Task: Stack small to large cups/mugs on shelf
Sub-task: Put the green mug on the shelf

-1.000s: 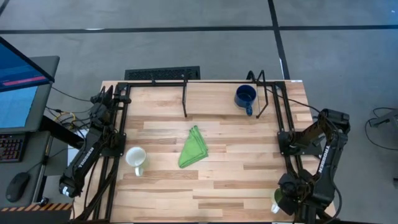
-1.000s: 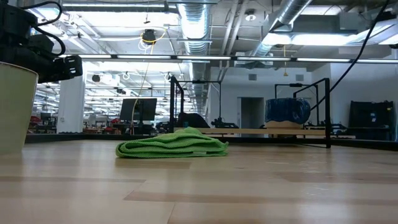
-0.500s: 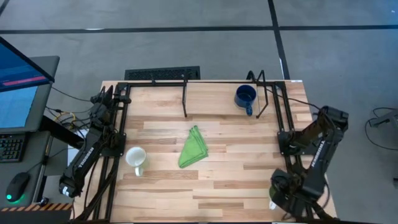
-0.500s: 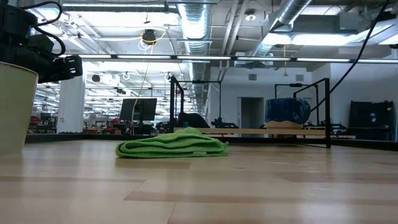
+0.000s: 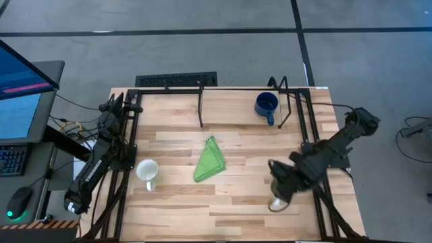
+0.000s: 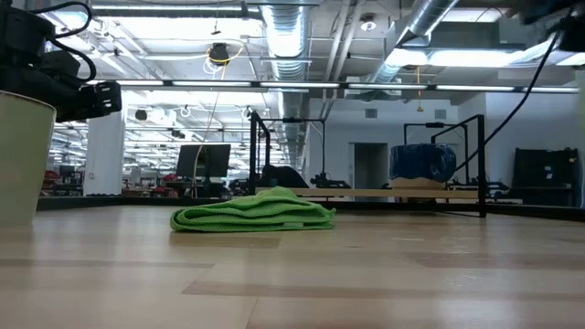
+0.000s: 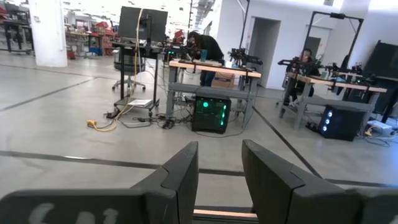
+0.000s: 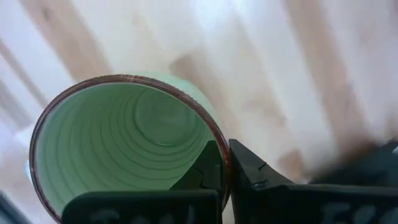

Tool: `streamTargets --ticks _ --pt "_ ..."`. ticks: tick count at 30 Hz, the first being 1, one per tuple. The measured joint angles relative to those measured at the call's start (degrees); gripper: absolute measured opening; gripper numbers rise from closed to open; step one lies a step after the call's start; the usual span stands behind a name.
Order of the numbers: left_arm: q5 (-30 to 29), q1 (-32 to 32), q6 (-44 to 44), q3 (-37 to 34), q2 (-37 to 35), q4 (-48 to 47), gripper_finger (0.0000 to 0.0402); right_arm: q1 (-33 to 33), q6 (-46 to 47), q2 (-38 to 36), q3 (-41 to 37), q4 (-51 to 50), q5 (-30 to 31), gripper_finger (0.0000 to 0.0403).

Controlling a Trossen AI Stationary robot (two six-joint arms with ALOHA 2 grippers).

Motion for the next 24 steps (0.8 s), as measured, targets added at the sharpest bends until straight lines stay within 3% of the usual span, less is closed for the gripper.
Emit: streamTargets --ticks 9,24 --pt "0.2 0.0 0.0 0.0 0.0 0.0 0.0114 -18.2 -24.1 -2.6 1.7 0.4 3.2 0.002" --pt "0.2 0.0 3.1 0.0 0.0 0.0 0.0114 -46.7 -60.2 0.7 20.6 0.4 4.8 0.002"
